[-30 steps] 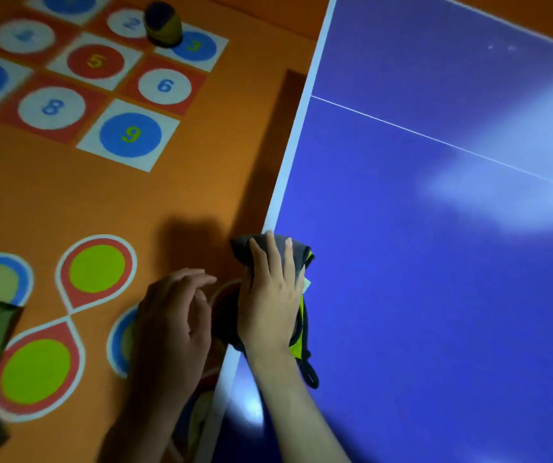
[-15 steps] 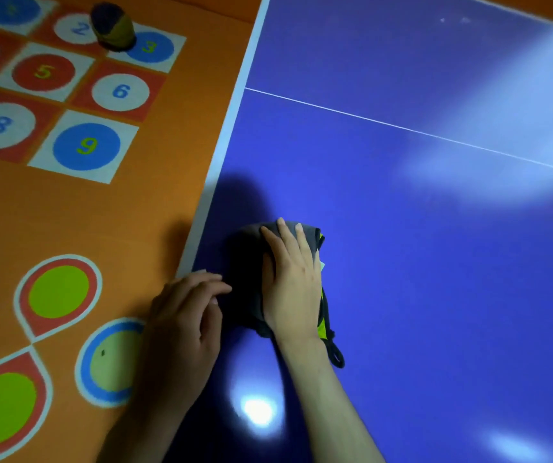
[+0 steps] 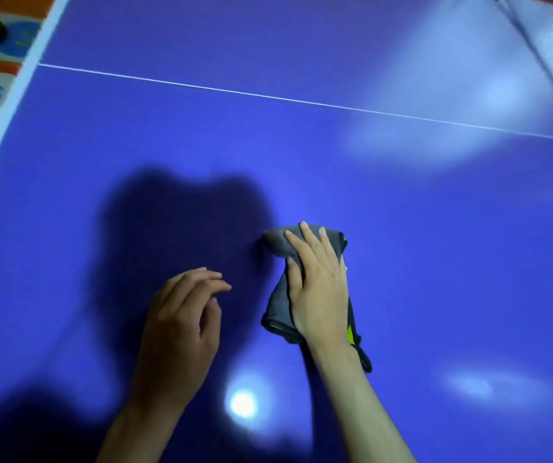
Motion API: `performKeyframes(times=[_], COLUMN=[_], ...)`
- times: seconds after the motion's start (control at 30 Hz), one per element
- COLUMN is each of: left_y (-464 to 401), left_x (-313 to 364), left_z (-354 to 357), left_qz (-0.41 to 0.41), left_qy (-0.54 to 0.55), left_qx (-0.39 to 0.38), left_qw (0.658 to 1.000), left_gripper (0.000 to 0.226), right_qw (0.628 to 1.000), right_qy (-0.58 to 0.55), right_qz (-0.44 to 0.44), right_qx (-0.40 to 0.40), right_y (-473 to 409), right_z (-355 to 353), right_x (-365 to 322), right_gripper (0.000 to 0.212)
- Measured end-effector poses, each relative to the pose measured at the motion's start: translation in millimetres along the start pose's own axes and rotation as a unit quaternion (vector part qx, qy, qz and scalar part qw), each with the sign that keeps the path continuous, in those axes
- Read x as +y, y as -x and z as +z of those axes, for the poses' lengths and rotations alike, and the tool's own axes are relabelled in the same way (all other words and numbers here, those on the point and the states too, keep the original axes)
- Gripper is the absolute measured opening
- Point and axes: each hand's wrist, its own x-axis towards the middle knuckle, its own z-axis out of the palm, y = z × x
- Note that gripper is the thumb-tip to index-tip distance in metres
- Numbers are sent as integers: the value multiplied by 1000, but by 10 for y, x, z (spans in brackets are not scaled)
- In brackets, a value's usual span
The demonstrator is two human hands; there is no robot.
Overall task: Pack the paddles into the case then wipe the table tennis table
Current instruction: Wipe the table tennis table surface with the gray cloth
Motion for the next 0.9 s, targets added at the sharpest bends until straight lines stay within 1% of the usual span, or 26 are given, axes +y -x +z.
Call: performKeyframes(times=[0.23,0.37,0.47,0.57,0.67,0.8,0.9], left_y=[-265,-356,-423,-480,-500,-469,-437], left_x=[594,800,866,872,827,610,367], left_z=[710,914,976,959,867,694,491], left_qz=[30,49,58,49,29,4,-14], left_qy=[-1,-11,-19,-27,-25,-28,-31], left_qx=[-12,-17,-20,-19,-9,-4,-3], left_qw=[999,999,998,998,999,1000,999], left_gripper=[30,29,28,29,29,32,32], right_qw=[999,998,999,999,998,996,996], right_qy=[-4,7,15,20,23,34,45], right_qz=[36,41,36,27,45,58,31], right_qx=[35,39,29,22,39,66,68], right_y=[-98,-92,-191,-427,-672,-883,-941], right_z=[-714,-1105,-1261,-1285,-1220,-956,-656], right_x=[1162,1705,1940,1988,1879,1504,1147], right_gripper=[42,42,43,44,43,43,42])
